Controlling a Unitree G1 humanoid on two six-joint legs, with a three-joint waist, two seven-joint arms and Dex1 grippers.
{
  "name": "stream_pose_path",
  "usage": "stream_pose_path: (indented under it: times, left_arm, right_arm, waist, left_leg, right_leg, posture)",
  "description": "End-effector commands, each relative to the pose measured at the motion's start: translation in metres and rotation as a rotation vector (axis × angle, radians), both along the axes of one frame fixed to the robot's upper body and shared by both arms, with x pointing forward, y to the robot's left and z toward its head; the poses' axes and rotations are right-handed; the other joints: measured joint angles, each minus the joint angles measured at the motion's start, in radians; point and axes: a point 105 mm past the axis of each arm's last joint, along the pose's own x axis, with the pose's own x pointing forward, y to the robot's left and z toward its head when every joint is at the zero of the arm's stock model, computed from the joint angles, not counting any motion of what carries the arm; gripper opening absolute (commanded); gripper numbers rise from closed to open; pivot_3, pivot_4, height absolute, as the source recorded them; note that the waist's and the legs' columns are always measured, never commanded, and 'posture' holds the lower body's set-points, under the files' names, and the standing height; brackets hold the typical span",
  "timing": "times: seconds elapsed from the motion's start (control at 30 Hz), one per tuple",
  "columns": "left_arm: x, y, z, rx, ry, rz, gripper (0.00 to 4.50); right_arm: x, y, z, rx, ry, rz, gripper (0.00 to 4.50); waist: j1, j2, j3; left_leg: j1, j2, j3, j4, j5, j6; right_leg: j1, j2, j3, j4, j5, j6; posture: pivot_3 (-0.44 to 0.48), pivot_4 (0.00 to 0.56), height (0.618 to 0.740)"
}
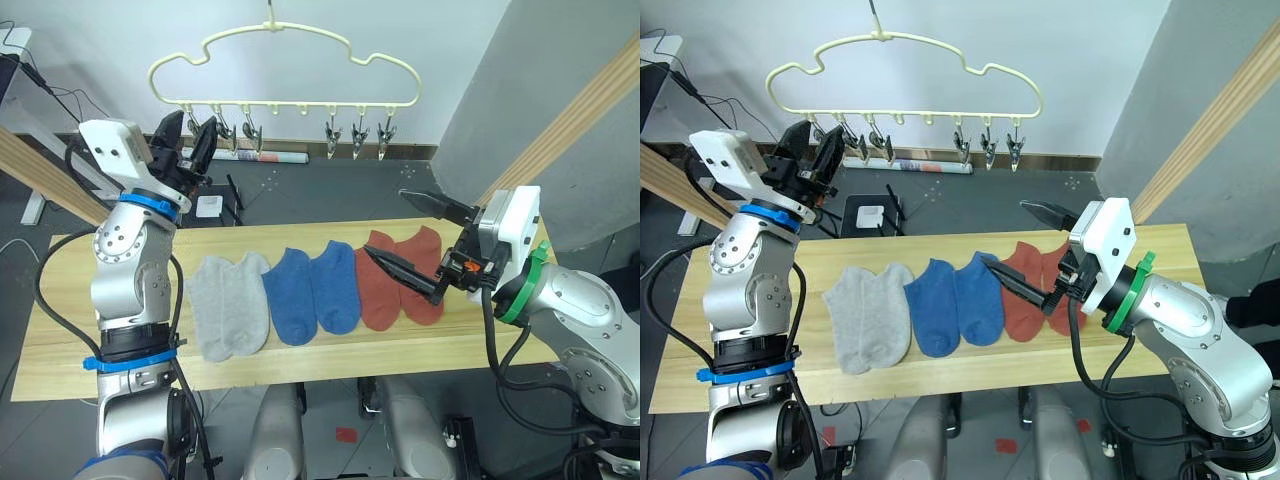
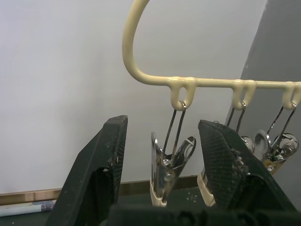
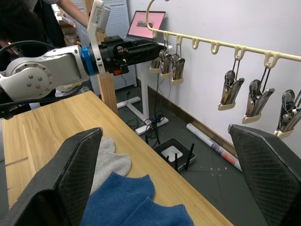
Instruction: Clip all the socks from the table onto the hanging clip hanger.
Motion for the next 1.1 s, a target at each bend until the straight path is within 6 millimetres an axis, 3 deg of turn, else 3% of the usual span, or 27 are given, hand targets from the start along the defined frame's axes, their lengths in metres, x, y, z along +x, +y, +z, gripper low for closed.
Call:
stream_pose_path:
  times: [0.03,0.8,0.9,1.03,1.1]
  left_arm:
    - [-0.01,0.0,0.008,-0.007,-0.037,0.009,2.58]
    - [-0.007,-0.004,0.015,-0.027,-0.052,0.043,2.58]
    - [-0.007,-0.007,0.017,-0.029,-0.056,0.031,2.02]
    - [-0.008,-0.008,0.017,-0.025,-0.057,0.028,0.9]
    - [-0.009,-0.009,0.017,-0.022,-0.061,0.025,0.75]
  right_arm:
    - [-0.007,0.003,0.004,0.005,-0.018,0.033,4.5]
    - [-0.004,0.001,0.003,0.006,-0.014,0.026,4.5]
    - [-0.005,0.001,0.002,0.005,-0.013,0.025,4.5]
    - [-0.004,0.001,0.002,0.004,-0.015,0.023,4.5]
    - [-0.004,0.001,0.003,0.004,-0.016,0.024,4.5]
  waist:
    - [0.001,0.0,0.0]
    - [0.002,0.0,0.0]
    - [0.002,0.0,0.0]
    - [0.001,0.0,0.0]
    - [0.001,0.0,0.0]
  left_leg:
    - [0.0,0.0,0.0,0.0,0.0,0.0]
    - [-0.001,0.0,0.0,0.0,0.0,0.0]
    - [-0.002,0.0,0.0,0.0,0.0,0.0]
    - [-0.002,0.0,0.0,0.0,0.0,0.0]
    - [-0.002,0.0,0.0,0.0,0.0,0.0]
  right_leg:
    - [0.0,0.0,0.0,0.0,0.0,0.0]
    - [-0.001,0.0,0.0,-0.001,0.0,0.0]
    - [-0.001,0.0,0.0,-0.001,0.0,0.0]
    - [-0.002,0.0,0.0,-0.001,0.0,0.001]
    - [-0.002,0.0,0.0,-0.001,0.0,0.001]
  posture:
    - [-0.057,0.458,0.74]
    - [-0.048,0.452,0.74]
    - [-0.051,0.45,0.74]
    - [-0.05,0.45,0.74]
    - [-0.048,0.45,0.74]
